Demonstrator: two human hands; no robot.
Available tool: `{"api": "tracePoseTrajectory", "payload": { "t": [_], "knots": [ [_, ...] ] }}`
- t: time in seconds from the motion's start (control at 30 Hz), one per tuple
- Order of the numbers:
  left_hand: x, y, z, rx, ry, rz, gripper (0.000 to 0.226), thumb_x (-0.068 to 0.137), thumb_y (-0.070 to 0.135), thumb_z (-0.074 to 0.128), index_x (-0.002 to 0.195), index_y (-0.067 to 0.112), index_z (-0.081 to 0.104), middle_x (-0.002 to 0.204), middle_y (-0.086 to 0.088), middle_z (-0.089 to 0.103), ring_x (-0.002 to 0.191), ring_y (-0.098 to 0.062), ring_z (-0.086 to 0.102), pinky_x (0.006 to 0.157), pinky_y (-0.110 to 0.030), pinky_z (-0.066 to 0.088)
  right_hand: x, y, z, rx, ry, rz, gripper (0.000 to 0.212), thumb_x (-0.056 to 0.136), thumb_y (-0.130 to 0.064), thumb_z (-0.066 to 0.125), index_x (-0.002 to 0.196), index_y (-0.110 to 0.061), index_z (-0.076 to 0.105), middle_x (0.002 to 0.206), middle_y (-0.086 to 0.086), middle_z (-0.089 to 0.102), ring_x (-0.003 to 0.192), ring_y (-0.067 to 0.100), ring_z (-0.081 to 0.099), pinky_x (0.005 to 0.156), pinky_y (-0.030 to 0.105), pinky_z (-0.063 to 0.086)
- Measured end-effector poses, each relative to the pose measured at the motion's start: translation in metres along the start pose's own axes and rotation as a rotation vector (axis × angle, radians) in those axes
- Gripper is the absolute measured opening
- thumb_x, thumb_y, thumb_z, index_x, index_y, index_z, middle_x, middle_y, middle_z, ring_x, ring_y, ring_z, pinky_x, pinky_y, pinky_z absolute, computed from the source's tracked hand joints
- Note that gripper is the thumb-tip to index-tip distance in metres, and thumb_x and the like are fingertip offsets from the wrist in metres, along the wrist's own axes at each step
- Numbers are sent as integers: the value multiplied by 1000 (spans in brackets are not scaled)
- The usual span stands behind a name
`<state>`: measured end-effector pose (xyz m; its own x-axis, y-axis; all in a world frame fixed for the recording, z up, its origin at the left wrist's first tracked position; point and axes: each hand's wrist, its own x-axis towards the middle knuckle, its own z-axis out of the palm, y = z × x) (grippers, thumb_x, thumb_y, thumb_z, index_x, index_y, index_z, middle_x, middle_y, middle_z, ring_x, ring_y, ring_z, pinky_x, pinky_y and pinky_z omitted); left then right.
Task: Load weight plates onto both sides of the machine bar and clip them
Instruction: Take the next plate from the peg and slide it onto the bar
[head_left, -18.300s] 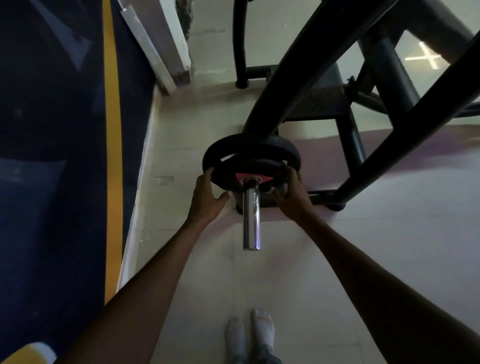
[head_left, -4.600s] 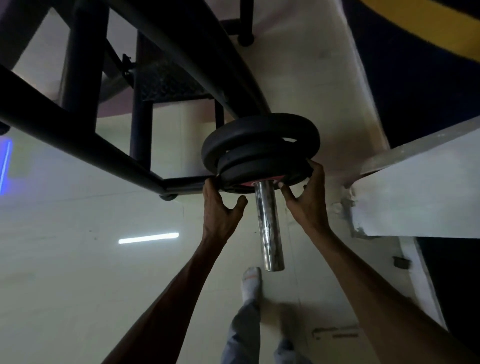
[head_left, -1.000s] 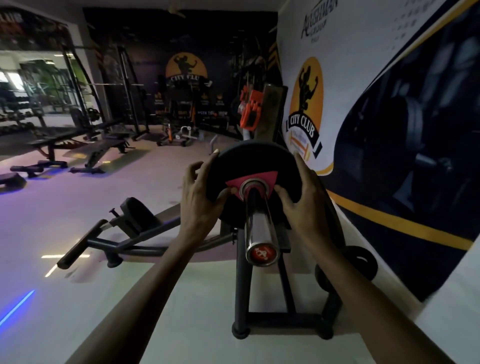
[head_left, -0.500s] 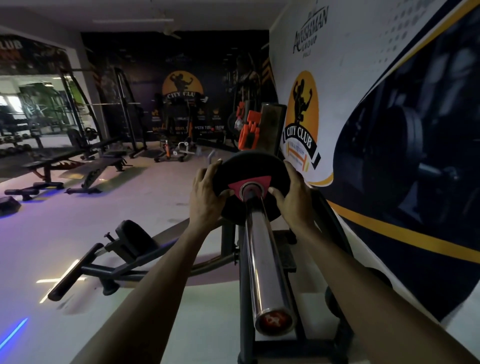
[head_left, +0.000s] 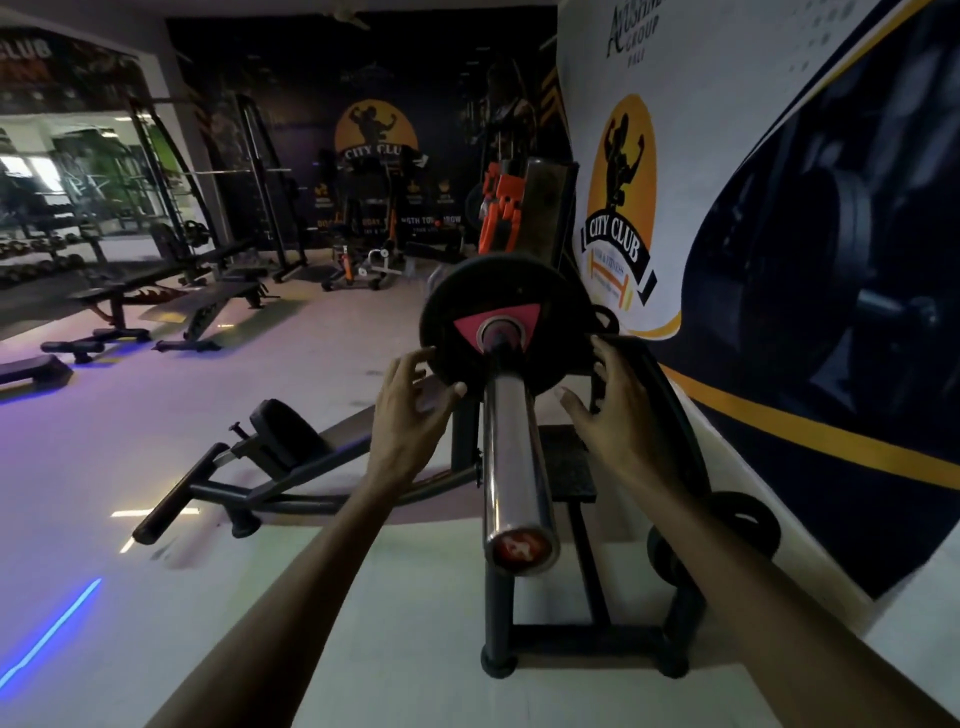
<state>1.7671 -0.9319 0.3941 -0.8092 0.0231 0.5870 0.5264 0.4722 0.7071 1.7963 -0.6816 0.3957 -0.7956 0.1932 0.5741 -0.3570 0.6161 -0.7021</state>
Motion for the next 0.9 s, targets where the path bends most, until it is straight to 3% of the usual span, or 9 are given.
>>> {"api": "tracePoseTrajectory", "payload": {
  "t": [0.1, 0.2, 0.27, 0.33, 0.4, 0.5, 0.6, 0.73, 0.9],
  "knots": [
    [-51, -1, 16, -68, -72, -35, 45, 91, 20, 79, 130, 21, 58, 130, 8, 60, 118, -10, 63, 100, -36, 56, -37, 23, -12, -13, -67, 37, 69, 89, -24, 76, 149, -22, 42, 151, 1, 49, 136, 15, 51, 103, 34, 51],
    [-100, 4, 55, -151, -125, -201, 41, 91, 27, 79, 127, 13, 64, 116, 29, 66, 104, 6, 66, 90, -27, 60, -70, 51, -30, -34, -142, 133, 58, 90, -28, 75, 141, -18, 50, 142, 6, 57, 128, 18, 57, 100, 32, 52],
    [-127, 19, 89, -120, -163, -243, 49, 90, 49, 75, 126, 18, 63, 118, 20, 68, 104, 5, 66, 88, -20, 59, -88, 73, -50, -37, -159, 158, 54, 90, -32, 74, 139, -18, 53, 138, 5, 60, 126, 19, 58, 102, 40, 53],
    [-147, 34, 129, -113, -200, -228, 33, 94, 43, 73, 119, 26, 61, 117, 9, 69, 104, 6, 66, 85, -14, 56, -105, 96, -78, -50, -165, 173, 54, 91, -32, 73, 139, -17, 52, 137, 6, 61, 127, 20, 58, 102, 45, 53],
    [-161, 48, 167, -118, -235, -243, 28, 95, 42, 72, 119, 31, 61, 119, 7, 70, 107, -1, 68, 87, -21, 58, -120, 119, -106, -69, -176, 205, 54, 92, -33, 72, 139, -17, 51, 136, 6, 61, 126, 21, 58, 101, 43, 53],
    [-184, 66, 228, -89, -319, -270, 41, 96, 45, 69, 130, 24, 61, 128, 4, 67, 116, -13, 66, 92, -30, 59, -141, 160, -153, -79, -208, 310, 51, 93, -35, 71, 136, -17, 52, 117, -3, 64, 116, 19, 63, 95, 35, 55],
    [-206, 77, 283, -87, -390, -309, 42, 97, 43, 68, 130, 19, 60, 132, 0, 65, 119, -16, 64, 97, -36, 57, -159, 208, -193, -68, -227, 372, 46, 94, -28, 70, 135, -16, 54, 128, 4, 65, 123, 20, 60, 100, 36, 52],
    [-226, 79, 347, -93, -491, -367, 32, 98, 35, 68, 125, 20, 59, 128, 1, 64, 115, -17, 63, 98, -39, 57, -177, 270, -226, -141, -220, 417, 42, 94, -25, 70, 132, -12, 57, 124, 3, 66, 109, 10, 60, 77, 7, 41],
    [-224, 54, 413, -44, -582, -435, 45, 98, 23, 69, 138, 11, 53, 128, -3, 60, 107, -15, 60, 85, -21, 52, -179, 357, -229, -195, -260, 491, 44, 90, -17, 73, 131, -10, 58, 124, 9, 66, 114, 24, 63, 91, 33, 53]
  ]
}}
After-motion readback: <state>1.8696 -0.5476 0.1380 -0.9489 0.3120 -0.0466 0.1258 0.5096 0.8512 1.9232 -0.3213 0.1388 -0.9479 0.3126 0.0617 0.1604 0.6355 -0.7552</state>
